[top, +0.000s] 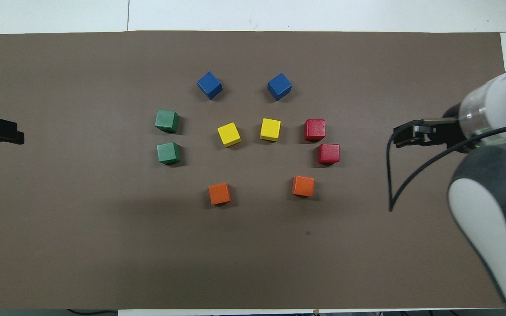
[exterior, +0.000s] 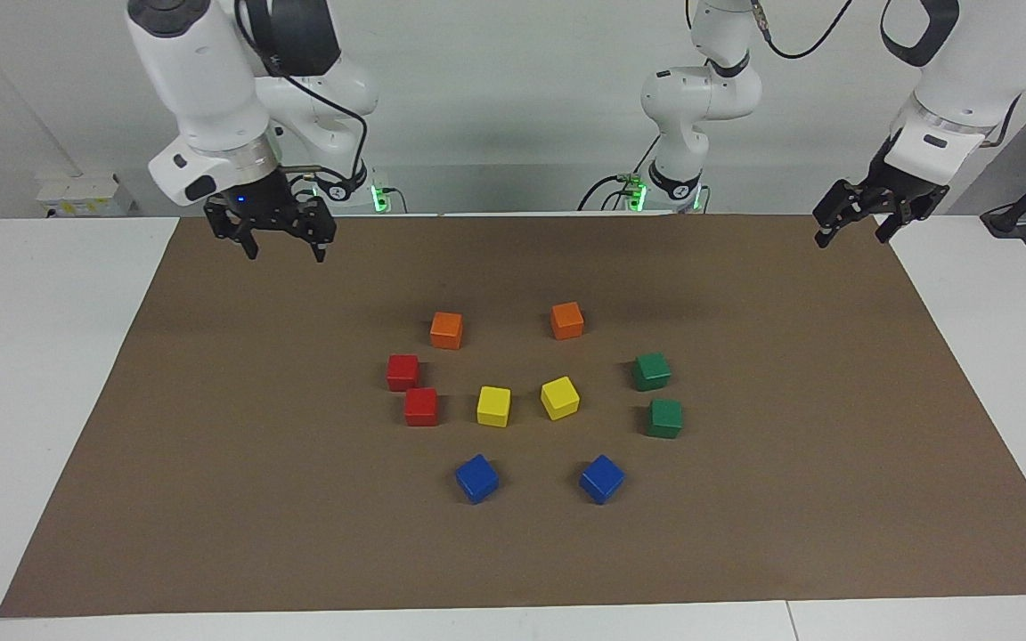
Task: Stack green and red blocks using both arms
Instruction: 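Reach the right gripper toward the nearer red cube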
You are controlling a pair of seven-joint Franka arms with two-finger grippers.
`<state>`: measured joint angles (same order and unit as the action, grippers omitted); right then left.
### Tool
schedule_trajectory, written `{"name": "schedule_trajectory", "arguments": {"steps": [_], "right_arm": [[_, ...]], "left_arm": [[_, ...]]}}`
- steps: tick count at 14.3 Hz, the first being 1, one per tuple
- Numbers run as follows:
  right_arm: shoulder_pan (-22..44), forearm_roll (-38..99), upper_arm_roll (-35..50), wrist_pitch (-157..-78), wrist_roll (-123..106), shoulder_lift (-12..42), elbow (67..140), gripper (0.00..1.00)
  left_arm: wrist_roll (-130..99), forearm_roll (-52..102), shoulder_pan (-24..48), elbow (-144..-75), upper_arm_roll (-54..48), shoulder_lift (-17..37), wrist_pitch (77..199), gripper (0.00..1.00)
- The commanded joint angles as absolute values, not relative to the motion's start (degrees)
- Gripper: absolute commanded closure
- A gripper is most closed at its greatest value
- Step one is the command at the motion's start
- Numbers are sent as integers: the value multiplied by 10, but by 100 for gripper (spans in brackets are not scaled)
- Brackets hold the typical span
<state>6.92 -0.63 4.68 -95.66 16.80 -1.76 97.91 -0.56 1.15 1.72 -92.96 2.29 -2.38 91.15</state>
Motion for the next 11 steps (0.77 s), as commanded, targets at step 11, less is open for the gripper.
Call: {"name": "schedule_trajectory", "arguments": {"steps": [11], "right_arm": [[119, -4, 47, -1122, 294, 7, 1128, 0]], "left_arm": [[-1, 5, 60, -1120, 15, -73, 1084, 0]]}}
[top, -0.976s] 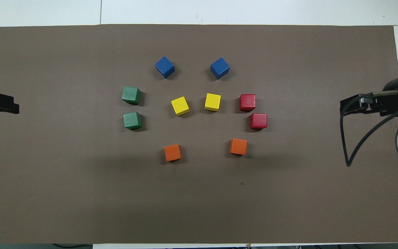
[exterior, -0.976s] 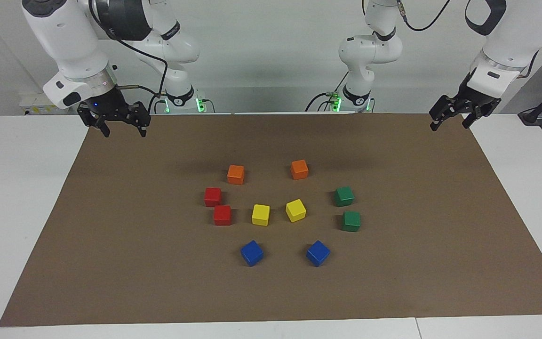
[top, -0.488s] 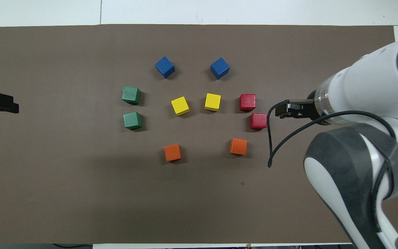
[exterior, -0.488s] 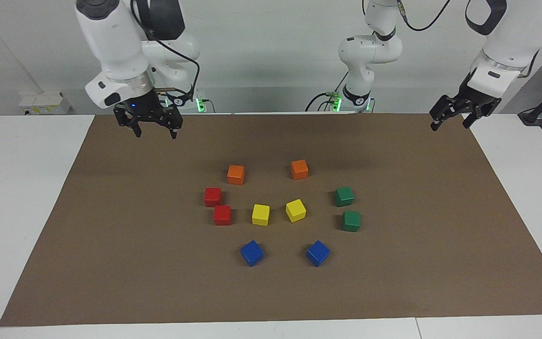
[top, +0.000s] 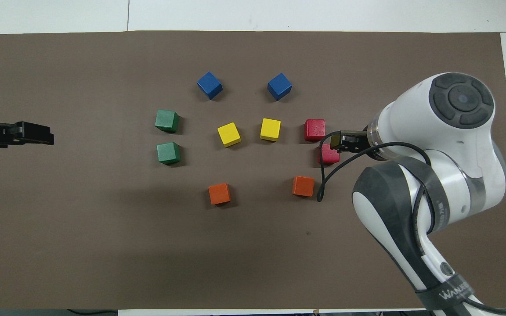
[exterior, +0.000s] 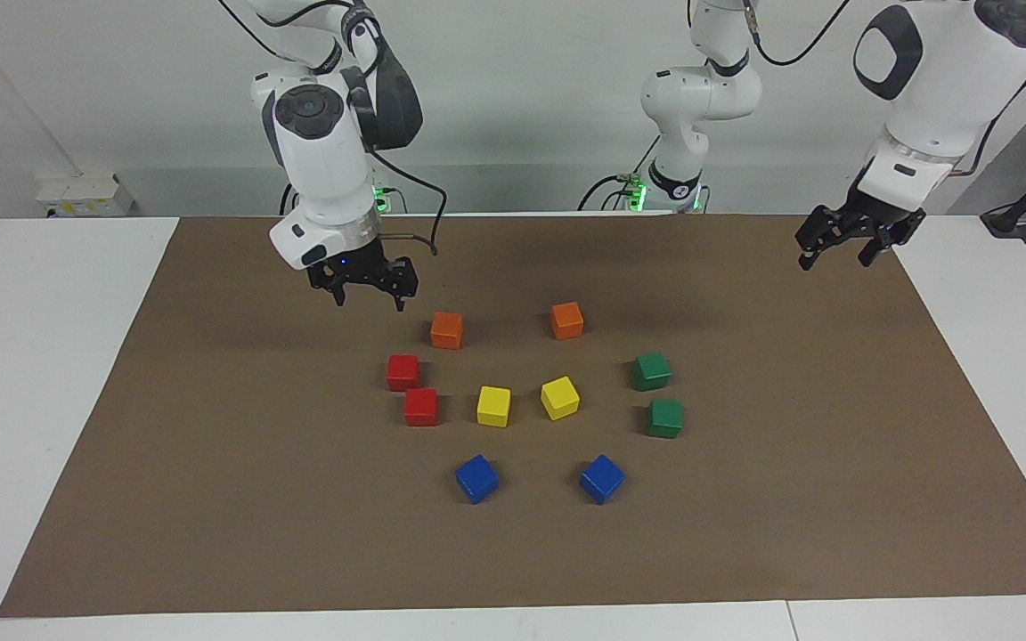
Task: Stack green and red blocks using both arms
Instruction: 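Grasp the red cube with the right gripper while the left gripper reaches green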
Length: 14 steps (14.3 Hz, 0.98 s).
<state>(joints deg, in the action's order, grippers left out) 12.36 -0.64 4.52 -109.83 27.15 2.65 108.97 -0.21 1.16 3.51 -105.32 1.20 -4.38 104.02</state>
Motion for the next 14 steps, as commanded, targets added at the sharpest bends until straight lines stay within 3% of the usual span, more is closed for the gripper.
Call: {"name": "schedule_trajectory", "arguments": {"steps": [1, 4, 14], "right_arm": [[120, -4, 47, -1130, 294, 0, 1142, 0], [117, -4, 47, -1164, 294, 4, 1159, 0], [117, -1, 47, -1266, 301, 59, 1182, 0]], "left_arm": [[-2, 5, 75, -1136, 15, -69, 1103, 0], [-16, 5, 115, -1184, 15, -49, 1173, 0], [-29, 6, 158, -1186, 15, -28, 1195, 0]]}}
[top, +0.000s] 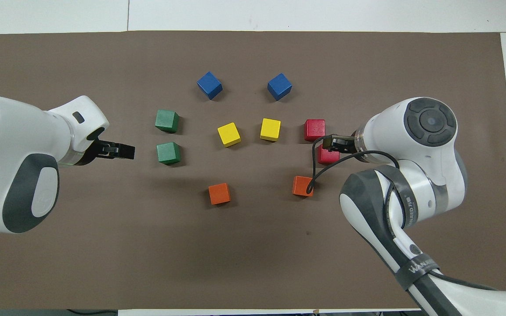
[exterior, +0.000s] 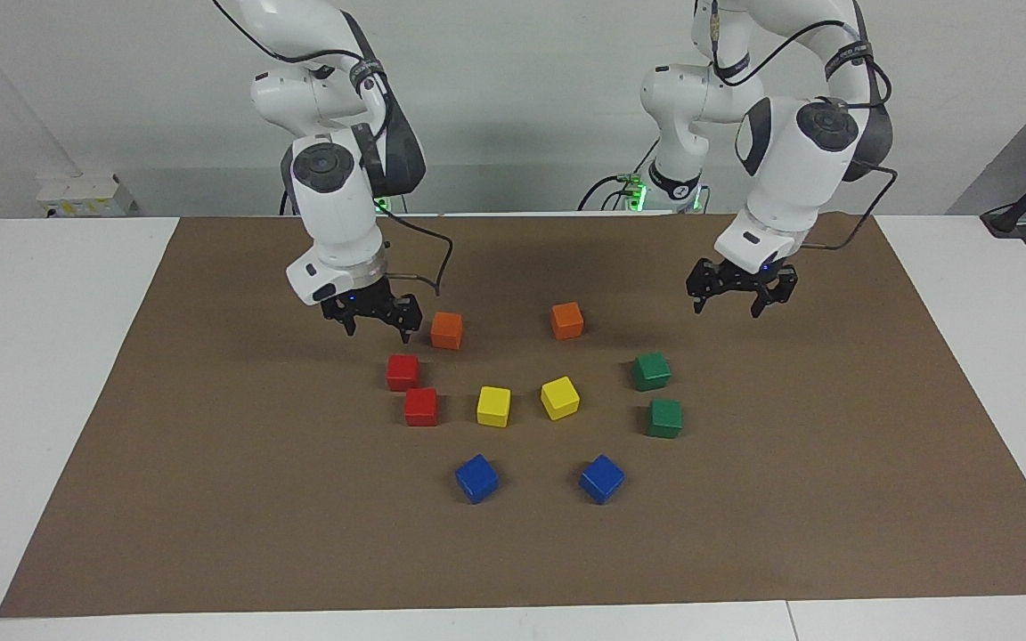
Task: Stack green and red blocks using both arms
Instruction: 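Grasp the red cube with the right gripper while the left gripper reaches green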
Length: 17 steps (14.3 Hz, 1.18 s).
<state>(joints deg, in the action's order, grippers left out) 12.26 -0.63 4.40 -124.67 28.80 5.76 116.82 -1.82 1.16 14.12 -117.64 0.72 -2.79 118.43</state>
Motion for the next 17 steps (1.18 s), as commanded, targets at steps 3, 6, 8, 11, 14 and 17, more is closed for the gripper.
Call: {"name": "schedule_trajectory", "arguments": {"steps": [3, 6, 8, 11, 14, 17], "right_arm": [[123, -1, 47, -1290, 321, 70, 1183, 0], [123, -1, 47, -1303, 323, 79, 1186, 0], [123, -1, 47, -1304, 323, 81, 1190, 0], [125, -1, 48, -1328, 323, 89, 1189, 0], [126, -1, 48, -1349, 323, 104, 1190, 0], [137, -1, 48, -1358, 323, 115, 1189, 0]], "left_arm": [[-41, 6, 159, -1195, 14, -10, 1222, 0], [-62, 7, 171, -1195, 15, 12, 1265, 0], [-63, 7, 171, -1195, 15, 12, 1264, 0], [-71, 7, 171, -1192, 15, 27, 1273, 0], [-123, 7, 200, -1192, 16, 65, 1312, 0], [-159, 7, 209, -1192, 15, 80, 1325, 0]]}}
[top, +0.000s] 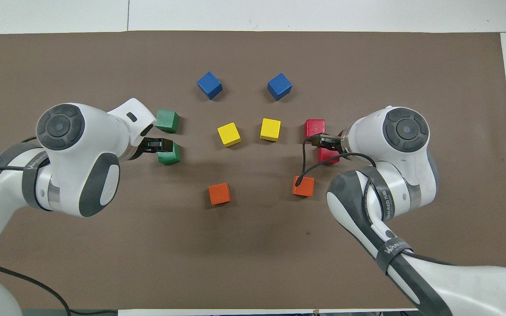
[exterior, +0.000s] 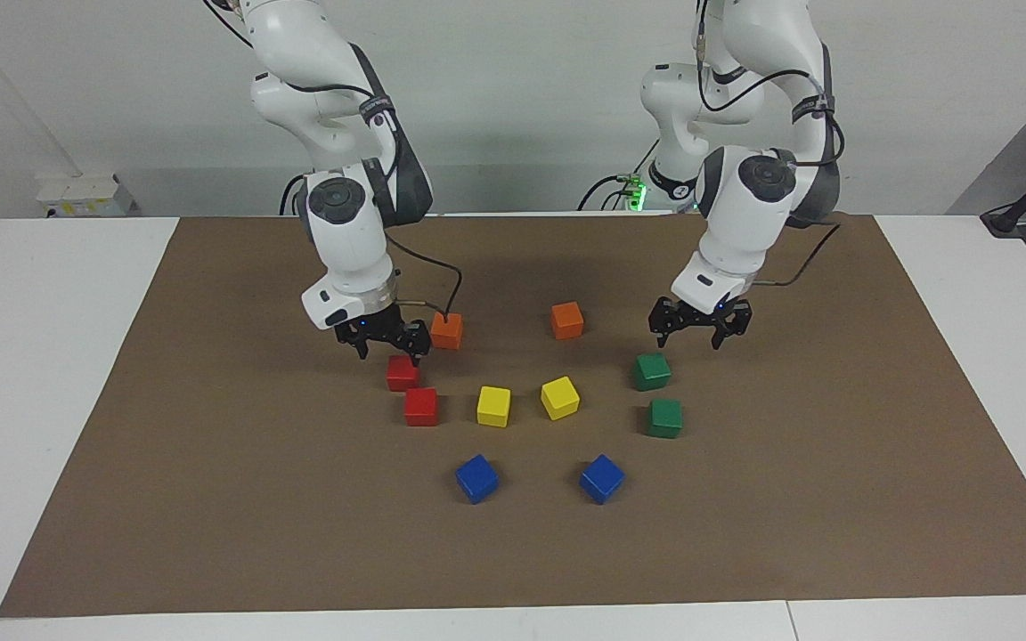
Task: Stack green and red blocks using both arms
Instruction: 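Grasp the red cube with the right gripper while the left gripper reaches green, then lift the red cube with the right gripper while the left gripper grasps green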
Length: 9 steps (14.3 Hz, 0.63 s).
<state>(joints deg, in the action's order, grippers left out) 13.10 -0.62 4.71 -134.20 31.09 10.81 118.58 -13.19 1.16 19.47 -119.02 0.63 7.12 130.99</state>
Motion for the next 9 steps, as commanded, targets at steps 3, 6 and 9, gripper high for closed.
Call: {"name": "schedule_trajectory", "arguments": {"steps": [3, 6, 9], "right_arm": [[138, -1, 48, -1363, 316, 122, 1190, 0], [138, -1, 48, -1368, 309, 122, 1199, 0], [136, -1, 48, -1390, 284, 121, 1216, 0]], "left_arm": [[-163, 7, 212, -1192, 16, 96, 1339, 0], [-227, 7, 238, -1192, 18, 129, 1378, 0], [-231, 6, 241, -1191, 18, 142, 1390, 0]]}}
